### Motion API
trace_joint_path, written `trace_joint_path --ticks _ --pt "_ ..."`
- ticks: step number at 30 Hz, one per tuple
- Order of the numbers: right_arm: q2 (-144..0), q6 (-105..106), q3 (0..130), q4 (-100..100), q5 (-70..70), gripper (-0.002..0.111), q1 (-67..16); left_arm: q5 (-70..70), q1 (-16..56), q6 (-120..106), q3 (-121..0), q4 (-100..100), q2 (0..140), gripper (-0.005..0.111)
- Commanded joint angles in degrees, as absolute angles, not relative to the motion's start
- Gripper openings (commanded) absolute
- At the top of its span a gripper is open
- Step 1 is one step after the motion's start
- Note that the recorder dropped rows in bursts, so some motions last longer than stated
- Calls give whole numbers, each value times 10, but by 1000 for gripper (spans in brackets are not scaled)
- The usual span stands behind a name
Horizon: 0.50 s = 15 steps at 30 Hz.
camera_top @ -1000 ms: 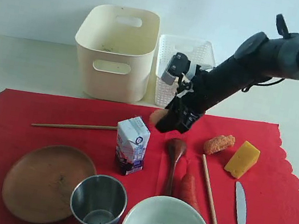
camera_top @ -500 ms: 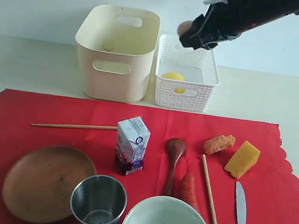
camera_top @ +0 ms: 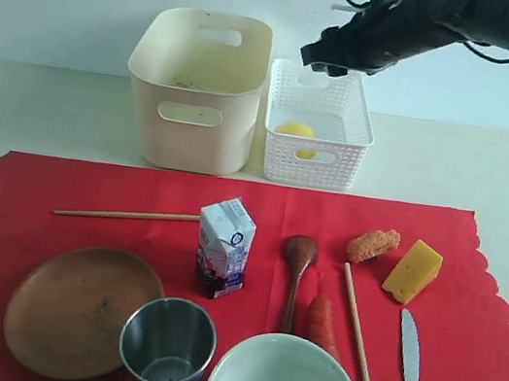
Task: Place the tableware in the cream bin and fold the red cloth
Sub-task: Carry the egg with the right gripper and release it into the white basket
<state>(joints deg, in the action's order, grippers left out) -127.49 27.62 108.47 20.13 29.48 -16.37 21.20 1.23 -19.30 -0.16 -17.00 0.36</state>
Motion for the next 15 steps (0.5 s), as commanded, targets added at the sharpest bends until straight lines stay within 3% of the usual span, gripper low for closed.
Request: trace_joint_path --ticks 1,6,15 --pt "-1353 215 1182 169 357 0 -162 209 11 -192 0 -171 0 0" --pt "-1433 189 1278 148 433 0 -162 209 11 -192 0 -171 0 0" --pt "-1459 188 1291 149 437 4 -162 209 11 -192 0 -171 0 0"
